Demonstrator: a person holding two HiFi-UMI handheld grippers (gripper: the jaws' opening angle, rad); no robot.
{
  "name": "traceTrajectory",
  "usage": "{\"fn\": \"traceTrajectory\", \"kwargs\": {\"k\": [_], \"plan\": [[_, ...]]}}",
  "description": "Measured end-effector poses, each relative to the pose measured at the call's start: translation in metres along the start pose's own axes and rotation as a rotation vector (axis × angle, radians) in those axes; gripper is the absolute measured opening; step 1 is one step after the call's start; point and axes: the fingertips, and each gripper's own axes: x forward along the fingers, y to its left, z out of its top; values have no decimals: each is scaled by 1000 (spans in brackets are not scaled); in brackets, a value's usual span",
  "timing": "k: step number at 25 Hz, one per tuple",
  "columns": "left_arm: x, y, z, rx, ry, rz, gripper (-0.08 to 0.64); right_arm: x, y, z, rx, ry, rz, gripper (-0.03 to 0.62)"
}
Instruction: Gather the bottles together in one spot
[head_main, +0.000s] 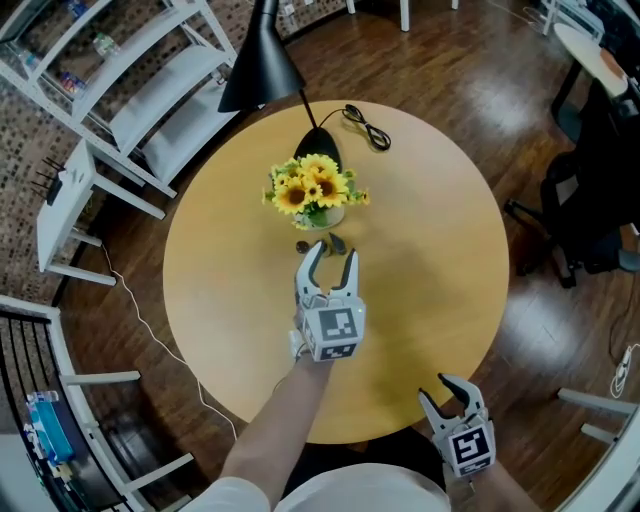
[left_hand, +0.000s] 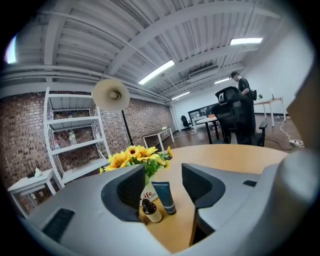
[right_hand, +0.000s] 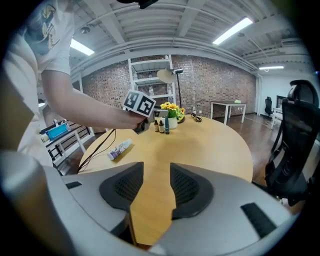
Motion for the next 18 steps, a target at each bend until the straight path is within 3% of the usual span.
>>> {"fn": "traceTrajectory", "kwargs": {"k": [10,18], "plan": [[-185,17,49,-182,-14,-164,235,-21,41,49,-53,-126,-18,210],[-344,73,21,-294,15,-199,235,-58,114,75,-62,-182,-72,232]]}}
